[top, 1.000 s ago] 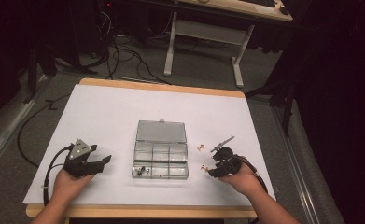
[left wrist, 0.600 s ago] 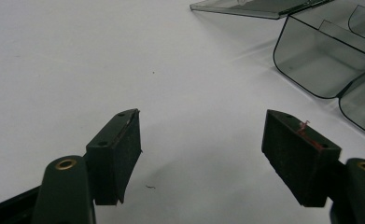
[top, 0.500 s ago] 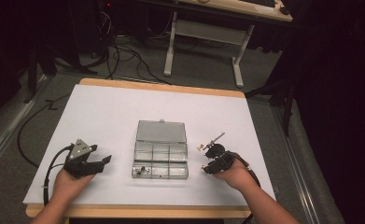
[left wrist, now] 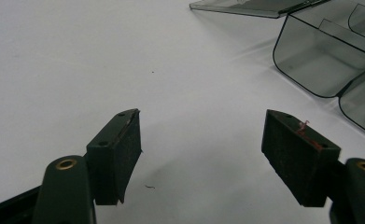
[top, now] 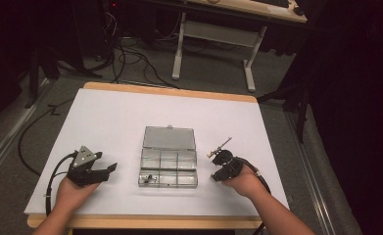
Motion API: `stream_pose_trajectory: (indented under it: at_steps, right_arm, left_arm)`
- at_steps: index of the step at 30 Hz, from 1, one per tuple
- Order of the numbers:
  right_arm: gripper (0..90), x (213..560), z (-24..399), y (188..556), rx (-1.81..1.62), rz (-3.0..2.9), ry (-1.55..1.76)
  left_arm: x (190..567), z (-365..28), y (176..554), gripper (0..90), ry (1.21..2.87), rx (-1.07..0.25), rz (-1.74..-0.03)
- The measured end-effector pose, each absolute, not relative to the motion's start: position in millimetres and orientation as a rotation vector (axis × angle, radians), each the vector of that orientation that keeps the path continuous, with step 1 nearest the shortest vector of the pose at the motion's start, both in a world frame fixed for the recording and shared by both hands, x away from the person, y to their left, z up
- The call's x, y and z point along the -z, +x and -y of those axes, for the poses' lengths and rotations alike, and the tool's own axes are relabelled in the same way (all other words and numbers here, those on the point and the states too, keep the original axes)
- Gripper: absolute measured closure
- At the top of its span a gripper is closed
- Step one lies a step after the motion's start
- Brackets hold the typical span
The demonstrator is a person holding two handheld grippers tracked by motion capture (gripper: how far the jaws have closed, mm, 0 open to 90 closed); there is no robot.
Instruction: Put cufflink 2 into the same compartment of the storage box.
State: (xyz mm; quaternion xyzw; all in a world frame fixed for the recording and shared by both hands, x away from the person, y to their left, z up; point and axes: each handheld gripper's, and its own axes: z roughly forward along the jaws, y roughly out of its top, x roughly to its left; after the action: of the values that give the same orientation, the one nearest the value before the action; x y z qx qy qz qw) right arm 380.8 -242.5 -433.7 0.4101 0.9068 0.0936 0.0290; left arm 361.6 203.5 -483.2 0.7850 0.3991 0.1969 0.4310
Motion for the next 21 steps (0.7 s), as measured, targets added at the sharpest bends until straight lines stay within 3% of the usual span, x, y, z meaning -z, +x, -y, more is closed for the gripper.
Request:
stream_pose_trajectory:
  at_steps: [21]
  right_arm:
    - [78.9, 394.3, 217.6, 374.5, -0.28, -2.843, 1.195]
  left_arm:
    - [483.4, -203.1, 361.3, 29.2, 1.956, -0.495, -0.992]
